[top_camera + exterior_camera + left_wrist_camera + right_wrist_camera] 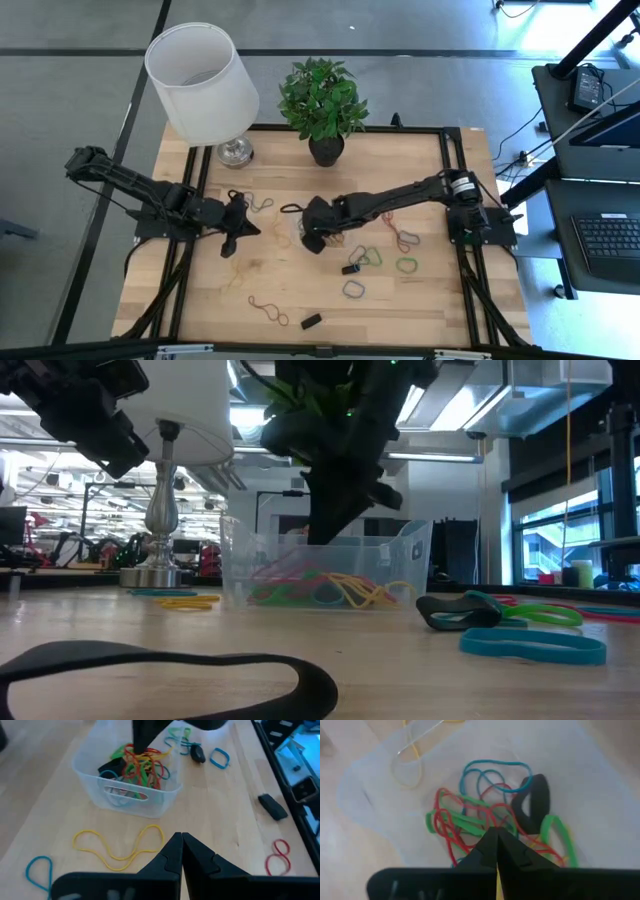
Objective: Pick and place rubber bands into bin
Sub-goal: Put the red rubber band into the transparent container, then put the bottom yellow rubber band into the transparent container
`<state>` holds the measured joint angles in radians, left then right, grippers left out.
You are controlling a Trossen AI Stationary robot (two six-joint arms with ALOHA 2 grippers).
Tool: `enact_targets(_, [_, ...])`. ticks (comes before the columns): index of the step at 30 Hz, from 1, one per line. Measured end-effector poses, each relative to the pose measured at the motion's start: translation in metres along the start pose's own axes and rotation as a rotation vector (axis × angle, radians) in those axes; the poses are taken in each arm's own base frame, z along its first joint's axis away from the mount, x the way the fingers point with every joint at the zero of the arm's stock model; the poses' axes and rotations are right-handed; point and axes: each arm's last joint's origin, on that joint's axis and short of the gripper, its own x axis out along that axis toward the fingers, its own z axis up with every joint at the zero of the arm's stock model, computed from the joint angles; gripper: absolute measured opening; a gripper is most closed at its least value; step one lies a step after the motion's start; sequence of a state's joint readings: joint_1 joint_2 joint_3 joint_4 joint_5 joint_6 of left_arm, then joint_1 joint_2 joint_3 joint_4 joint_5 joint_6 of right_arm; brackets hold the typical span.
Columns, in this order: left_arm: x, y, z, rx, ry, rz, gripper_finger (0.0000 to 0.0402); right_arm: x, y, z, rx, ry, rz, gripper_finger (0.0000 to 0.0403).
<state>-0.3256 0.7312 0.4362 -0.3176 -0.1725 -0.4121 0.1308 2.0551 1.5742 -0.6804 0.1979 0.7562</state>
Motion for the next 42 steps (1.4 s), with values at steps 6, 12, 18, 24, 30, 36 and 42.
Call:
enact_targets(6, [0.0, -0.001, -0.001, 0.063, 0.017, -0.041, 0.0003, 0.002, 0.001, 0.005, 0.097, 0.02, 0.07, 0.0017])
enact_targets(12, [0.0, -0.001, -0.001, 0.103, 0.016, -0.041, 0.0003, 0.002, 0.0, 0.004, 0.146, 0.031, 0.063, 0.0052])
enact_targets(18, [0.0, -0.001, -0.001, 0.123, 0.016, -0.041, 0.0003, -0.003, 0.0, 0.005, 0.179, 0.029, 0.066, 0.0102])
enact_targets(24, [0.0, -0.001, -0.001, 0.189, 0.014, -0.035, 0.0003, -0.037, -0.003, 0.009, 0.114, -0.001, 0.099, 0.0117])
enact_targets(30, [-0.004, -0.001, 0.002, 0.19, 0.101, -0.004, 0.0002, -0.093, -0.008, -0.006, -0.028, -0.057, 0.076, 0.0091])
enact_targets(36, [-0.009, -0.01, 0.022, 0.157, 0.228, 0.098, 0.0002, -0.133, -0.037, -0.057, -0.032, -0.125, 0.026, 0.0068])
enact_targets(42, [0.0, -0.021, 0.039, 0.029, 0.338, 0.22, 0.0003, -0.155, -0.084, -0.122, 0.082, -0.146, 0.074, 0.0057])
